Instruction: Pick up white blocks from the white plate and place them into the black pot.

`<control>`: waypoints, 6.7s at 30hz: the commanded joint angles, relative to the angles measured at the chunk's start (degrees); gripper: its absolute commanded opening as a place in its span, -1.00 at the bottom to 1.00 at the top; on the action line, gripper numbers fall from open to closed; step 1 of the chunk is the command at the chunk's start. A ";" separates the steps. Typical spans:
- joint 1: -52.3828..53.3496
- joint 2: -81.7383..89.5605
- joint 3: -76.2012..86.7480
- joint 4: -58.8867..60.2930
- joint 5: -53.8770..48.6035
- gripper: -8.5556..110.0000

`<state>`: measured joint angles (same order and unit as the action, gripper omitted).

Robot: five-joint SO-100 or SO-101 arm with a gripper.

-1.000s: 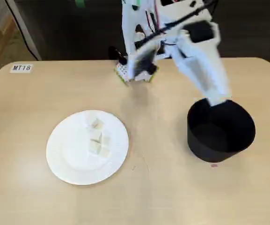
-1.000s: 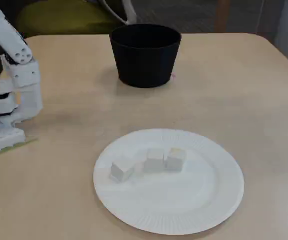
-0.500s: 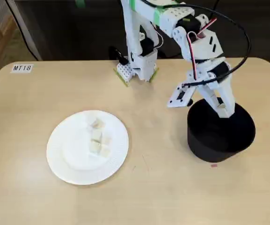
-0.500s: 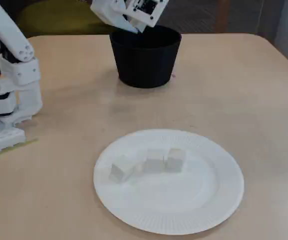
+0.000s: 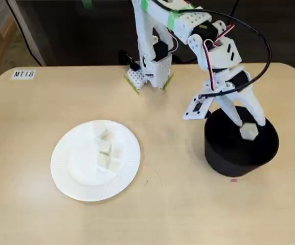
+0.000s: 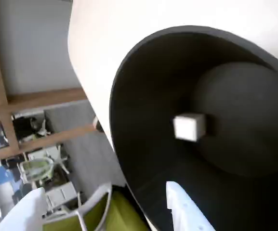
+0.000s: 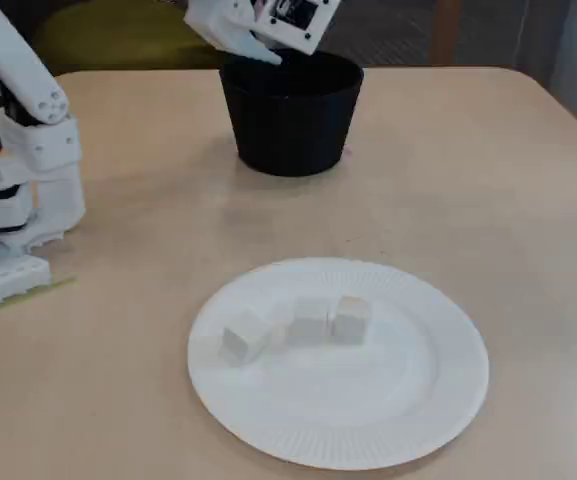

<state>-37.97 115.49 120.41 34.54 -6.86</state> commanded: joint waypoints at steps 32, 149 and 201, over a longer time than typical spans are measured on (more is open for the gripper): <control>68.03 -6.24 -10.46 50.54 14.85 -0.34; 23.20 -1.23 -22.41 30.32 -2.64 -0.90; 63.37 -22.85 -28.74 47.90 54.05 -0.80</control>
<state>24.96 91.58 94.31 81.74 44.03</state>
